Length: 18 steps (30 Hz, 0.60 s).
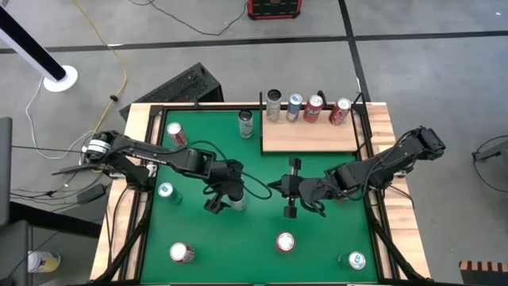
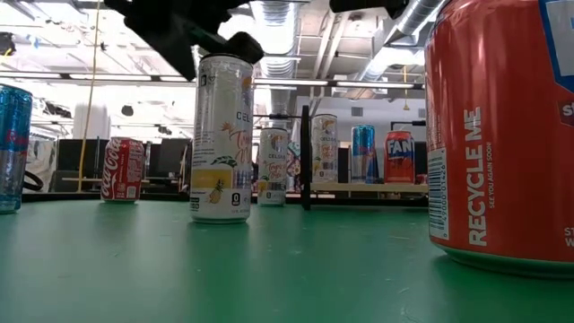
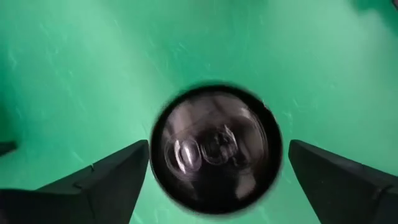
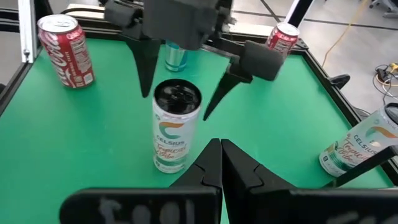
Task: Sort soda cans
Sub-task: Put the bottom white and blue soda can on the shelf align with the other white and blue soda can
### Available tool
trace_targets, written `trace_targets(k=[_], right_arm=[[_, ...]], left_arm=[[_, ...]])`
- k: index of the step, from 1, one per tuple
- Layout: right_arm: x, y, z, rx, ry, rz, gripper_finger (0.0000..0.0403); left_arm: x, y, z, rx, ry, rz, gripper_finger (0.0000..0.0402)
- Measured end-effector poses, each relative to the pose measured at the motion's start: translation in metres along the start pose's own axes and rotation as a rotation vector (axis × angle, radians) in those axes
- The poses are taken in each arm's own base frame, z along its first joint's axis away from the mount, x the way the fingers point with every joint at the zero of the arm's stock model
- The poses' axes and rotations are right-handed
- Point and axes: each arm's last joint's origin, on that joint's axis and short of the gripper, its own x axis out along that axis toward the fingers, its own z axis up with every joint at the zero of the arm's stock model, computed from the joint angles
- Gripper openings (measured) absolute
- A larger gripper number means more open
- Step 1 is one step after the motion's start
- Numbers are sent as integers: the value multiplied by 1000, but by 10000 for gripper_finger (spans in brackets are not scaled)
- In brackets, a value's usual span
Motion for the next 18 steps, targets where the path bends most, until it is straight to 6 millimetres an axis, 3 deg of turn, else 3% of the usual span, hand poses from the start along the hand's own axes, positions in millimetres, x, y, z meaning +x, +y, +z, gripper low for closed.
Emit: trace_targets(k=[3,9,13,18], right_arm=[[0,-1,0,0,1,-2,26],[0,0,0,0,1,-1,33],[1,0,1,17,-9,4,33],[18,6,7,92,-101,46,41]], left_arm=[[-10,-1,1,0,-24,15,378],[-58,-8,-4,-16,-91,65,381],[-98,-16,-19,-75,-99,99,381],[-144,-33,-48,-182,-145,108,382]])
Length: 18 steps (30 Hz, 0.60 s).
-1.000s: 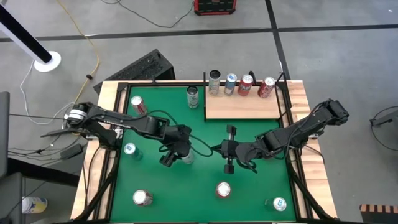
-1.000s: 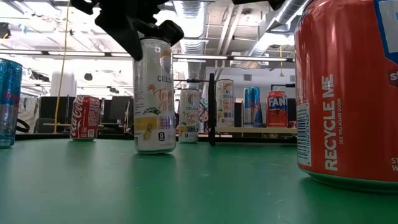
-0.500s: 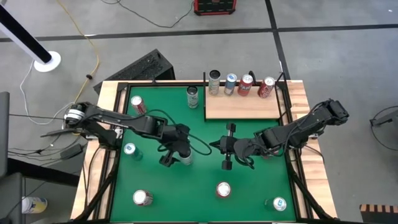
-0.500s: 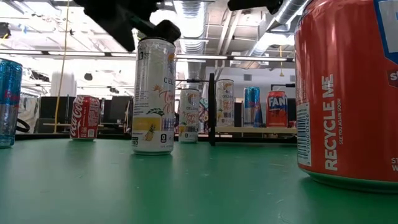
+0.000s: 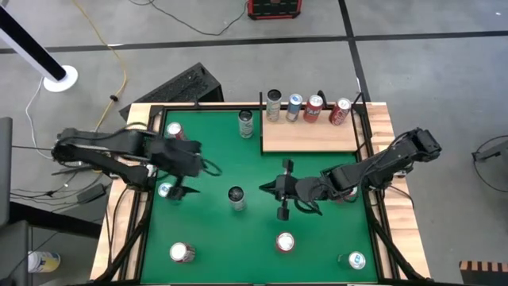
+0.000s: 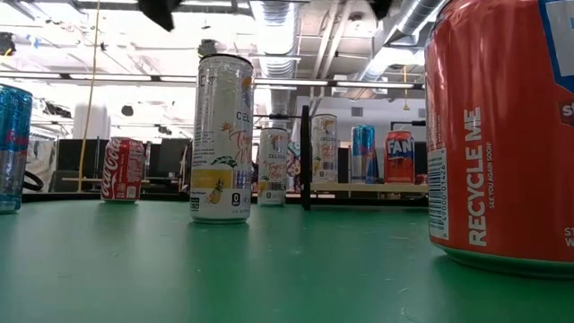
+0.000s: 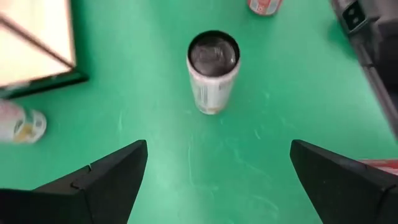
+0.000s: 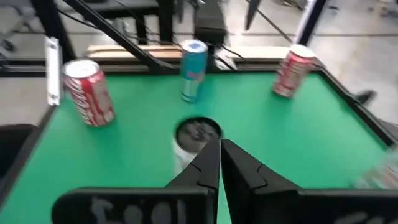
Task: Sort soda cans
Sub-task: Put the bottom white and blue soda can on the shelf align with the other white and blue soda can
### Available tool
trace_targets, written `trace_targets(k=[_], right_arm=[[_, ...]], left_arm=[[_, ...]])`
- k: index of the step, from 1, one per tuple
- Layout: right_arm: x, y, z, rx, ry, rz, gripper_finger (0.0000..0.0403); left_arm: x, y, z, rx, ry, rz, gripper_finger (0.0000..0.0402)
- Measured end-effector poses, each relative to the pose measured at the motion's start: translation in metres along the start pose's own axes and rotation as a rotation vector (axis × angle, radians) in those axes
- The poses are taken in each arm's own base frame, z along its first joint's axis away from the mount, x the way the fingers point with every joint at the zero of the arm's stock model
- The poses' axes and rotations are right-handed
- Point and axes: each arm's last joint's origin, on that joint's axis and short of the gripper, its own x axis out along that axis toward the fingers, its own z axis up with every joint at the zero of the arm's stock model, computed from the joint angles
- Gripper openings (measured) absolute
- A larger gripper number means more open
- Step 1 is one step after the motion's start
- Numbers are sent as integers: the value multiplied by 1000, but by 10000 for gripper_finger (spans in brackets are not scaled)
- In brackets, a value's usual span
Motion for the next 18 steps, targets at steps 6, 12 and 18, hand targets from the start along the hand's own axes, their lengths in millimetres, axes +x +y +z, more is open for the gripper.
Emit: trace_targets(k=[6,12,18], right_arm=[[28,4,-5,-14,-47,99,88],[57,-6,-7,17,-94,209,181],[82,-14,-3,-14,-83,189,287]], left_arm=[[-43,-10,-54,-129,-179,71,382],[-73,-11,-106,-271,-381,165,382],[-97,-10,-133,-286,-524,166,382]])
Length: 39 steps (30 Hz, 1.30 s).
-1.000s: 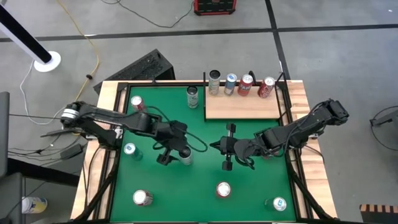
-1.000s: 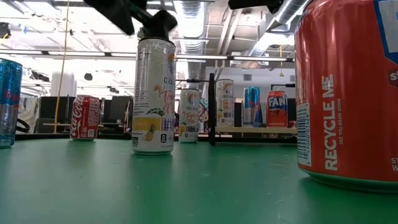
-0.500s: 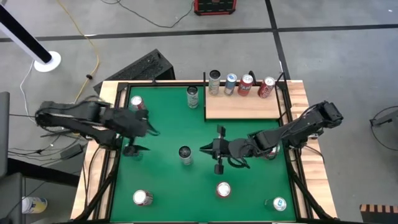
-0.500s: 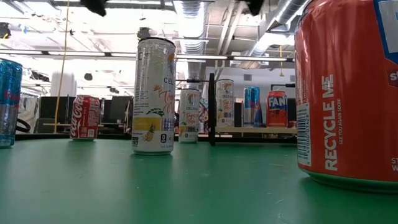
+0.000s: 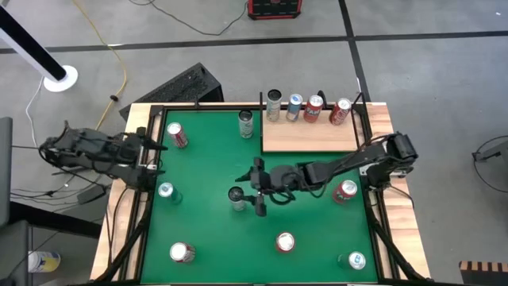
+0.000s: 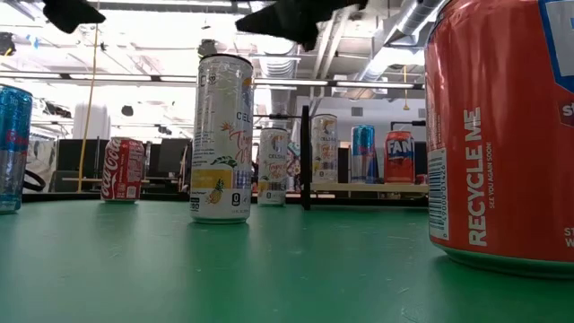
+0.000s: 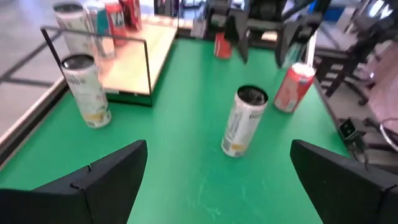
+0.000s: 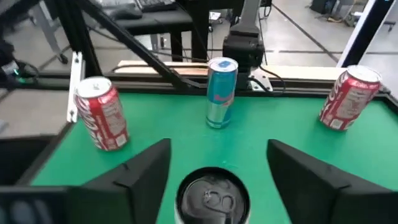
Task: Sort soda cans
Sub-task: Put the bottom white and blue soda can on the shelf align with the other white and blue soda can
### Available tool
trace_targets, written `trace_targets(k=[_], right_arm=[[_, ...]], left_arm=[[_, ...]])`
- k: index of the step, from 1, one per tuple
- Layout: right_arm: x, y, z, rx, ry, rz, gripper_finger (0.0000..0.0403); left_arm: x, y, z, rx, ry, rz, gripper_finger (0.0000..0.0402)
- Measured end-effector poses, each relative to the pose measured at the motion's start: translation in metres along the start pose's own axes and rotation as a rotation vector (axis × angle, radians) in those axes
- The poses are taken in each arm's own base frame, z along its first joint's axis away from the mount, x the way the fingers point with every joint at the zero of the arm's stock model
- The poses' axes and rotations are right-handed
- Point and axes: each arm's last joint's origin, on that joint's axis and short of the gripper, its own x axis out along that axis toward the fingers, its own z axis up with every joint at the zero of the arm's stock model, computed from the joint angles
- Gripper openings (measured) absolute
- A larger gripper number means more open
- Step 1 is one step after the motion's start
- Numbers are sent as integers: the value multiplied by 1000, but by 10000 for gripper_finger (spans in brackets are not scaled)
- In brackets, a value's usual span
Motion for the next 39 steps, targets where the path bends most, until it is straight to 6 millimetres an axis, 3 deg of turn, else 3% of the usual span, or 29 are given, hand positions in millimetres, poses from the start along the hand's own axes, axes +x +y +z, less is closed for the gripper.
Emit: trace_targets(k=[8,14,20,25,33,39], right_arm=[[26,2,-4,-55,127,-3,367],[44,-5,-14,-63,226,-26,380],[45,-7,-16,-66,265,-31,380],[45,-3,-16,-62,264,-26,360],[43,-3,-21,4,323,-48,282],[30,6,-12,-76,314,-92,281]], left_arm=[[-10,6,-8,79,-53,50,382],[7,5,-25,134,14,63,382],[19,3,-33,163,28,52,382],[16,4,-33,165,17,45,382],[10,6,-34,156,-16,41,382],[7,7,-35,151,-29,41,382]])
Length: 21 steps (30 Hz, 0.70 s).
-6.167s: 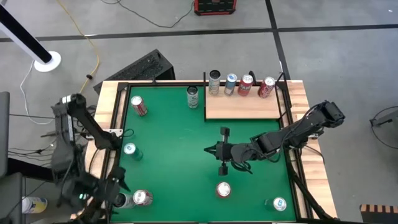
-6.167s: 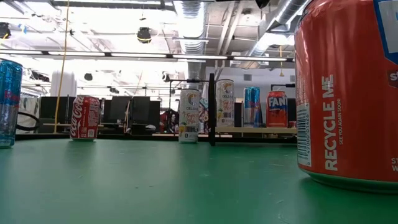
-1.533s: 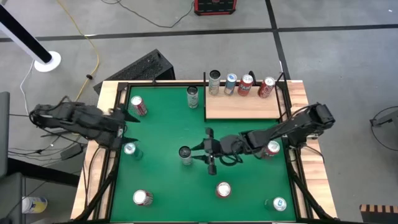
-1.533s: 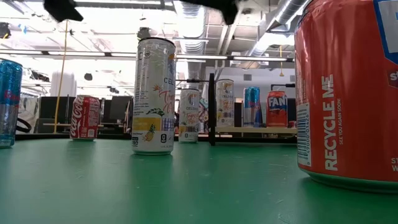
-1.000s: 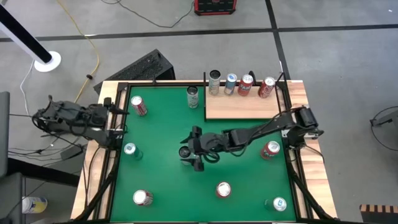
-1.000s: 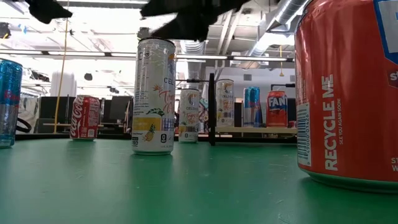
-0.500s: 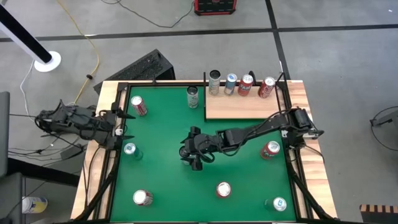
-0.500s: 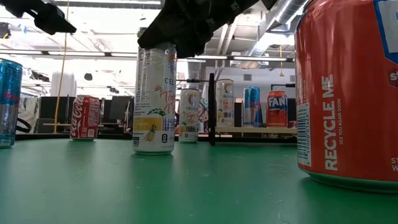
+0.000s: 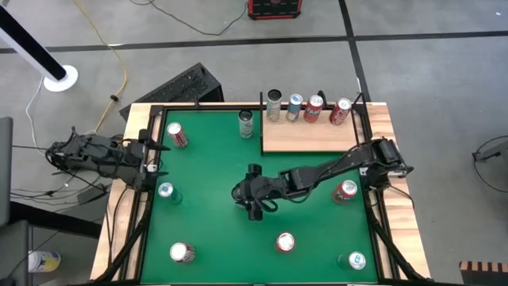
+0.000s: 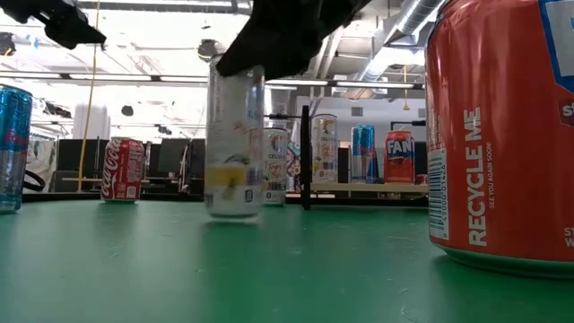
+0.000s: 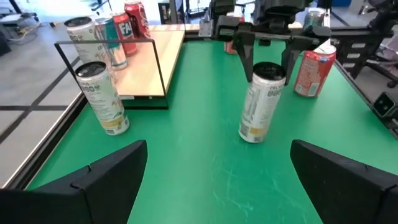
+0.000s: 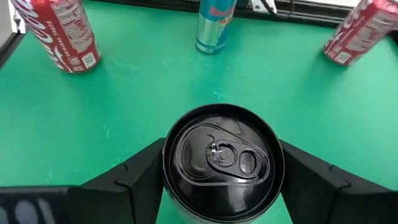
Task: Sort soda cans
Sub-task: Put the bottom white and blue soda can on the shelf align with the other white and blue soda can
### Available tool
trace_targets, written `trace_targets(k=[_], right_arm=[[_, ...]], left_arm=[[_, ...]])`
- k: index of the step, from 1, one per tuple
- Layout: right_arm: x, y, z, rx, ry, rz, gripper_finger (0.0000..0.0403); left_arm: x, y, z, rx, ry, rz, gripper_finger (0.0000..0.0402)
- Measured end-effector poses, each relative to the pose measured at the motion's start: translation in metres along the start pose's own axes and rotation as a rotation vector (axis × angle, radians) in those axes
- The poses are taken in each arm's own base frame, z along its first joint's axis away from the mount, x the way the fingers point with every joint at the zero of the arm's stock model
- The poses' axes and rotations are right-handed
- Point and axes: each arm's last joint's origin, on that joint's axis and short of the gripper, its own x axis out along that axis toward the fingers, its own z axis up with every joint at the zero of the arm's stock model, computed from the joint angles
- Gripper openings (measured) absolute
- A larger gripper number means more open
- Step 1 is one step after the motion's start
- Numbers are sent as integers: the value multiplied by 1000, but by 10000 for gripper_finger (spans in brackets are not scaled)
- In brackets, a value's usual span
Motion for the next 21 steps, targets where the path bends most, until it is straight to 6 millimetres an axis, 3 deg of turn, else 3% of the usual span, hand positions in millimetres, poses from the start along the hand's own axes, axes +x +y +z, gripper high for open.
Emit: trace_targets(k=[5,13,17,21], right_arm=[[-47,-8,14,35,29,-88,281],[-119,-38,14,174,119,-312,281],[-133,-63,5,321,70,-492,285],[-129,-90,-11,499,32,-673,286]], left_arm=[[0,0,0,0,0,1,382],[-1,0,0,-1,-4,0,382],[-1,0,0,-1,-5,0,382],[-1,0,0,-2,-6,0,382]])
